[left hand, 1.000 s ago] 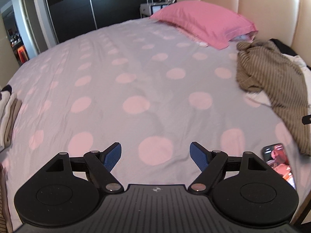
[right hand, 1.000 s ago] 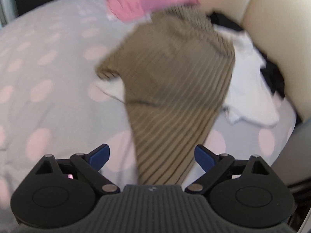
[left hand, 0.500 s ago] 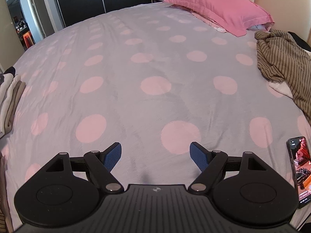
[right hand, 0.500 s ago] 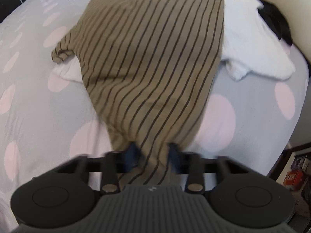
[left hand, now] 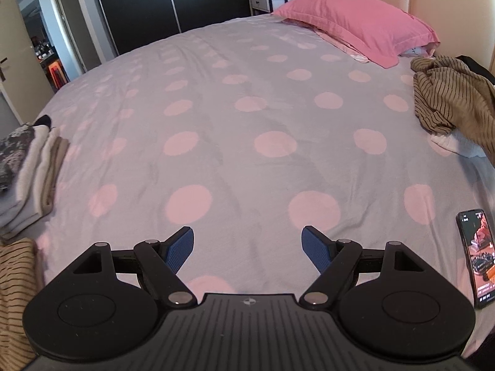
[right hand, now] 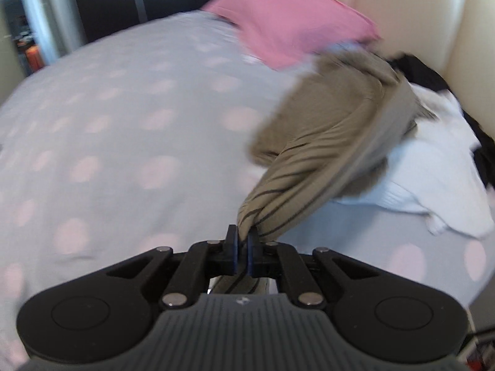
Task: Fold clothes
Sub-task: 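Lift and drag the striped garment with the right tool across the bed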
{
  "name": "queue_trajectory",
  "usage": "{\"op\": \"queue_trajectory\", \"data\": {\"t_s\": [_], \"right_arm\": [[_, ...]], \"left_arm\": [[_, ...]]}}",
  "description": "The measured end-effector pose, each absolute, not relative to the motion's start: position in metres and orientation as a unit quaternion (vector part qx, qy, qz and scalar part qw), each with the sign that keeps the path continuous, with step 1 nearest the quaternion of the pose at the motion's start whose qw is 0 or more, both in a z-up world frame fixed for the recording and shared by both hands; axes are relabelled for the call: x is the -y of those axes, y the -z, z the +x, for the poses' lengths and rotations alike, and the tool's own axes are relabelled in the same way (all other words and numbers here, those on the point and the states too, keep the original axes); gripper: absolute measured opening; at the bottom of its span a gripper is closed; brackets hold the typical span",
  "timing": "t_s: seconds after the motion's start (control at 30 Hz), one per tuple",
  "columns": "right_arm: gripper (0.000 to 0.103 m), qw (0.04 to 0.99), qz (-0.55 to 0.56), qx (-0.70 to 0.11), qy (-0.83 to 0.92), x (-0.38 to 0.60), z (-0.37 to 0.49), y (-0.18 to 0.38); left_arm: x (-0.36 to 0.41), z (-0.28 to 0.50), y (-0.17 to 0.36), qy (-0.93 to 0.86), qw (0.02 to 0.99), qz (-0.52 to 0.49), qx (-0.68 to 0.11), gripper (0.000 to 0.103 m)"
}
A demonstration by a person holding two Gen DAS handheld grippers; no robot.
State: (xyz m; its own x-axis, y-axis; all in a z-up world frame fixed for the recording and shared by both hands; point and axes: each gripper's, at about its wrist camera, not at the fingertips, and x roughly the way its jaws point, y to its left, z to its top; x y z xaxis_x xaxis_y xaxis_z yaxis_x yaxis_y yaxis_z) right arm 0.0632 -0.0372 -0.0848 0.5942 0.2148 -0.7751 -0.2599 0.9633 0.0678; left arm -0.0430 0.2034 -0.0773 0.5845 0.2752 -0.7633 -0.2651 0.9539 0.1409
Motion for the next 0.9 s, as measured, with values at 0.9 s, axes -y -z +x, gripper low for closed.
{"op": "queue_trajectory", "data": {"t_s": [0.9], "right_arm": [[0.003,0.751,-0.164,-0.446,-0.458,-0.179,-0.114,0.109]], "left_arm": [[-0.263,-0.142,0.051,-0.18,0.888,0.0,-0.423,0.076]]}}
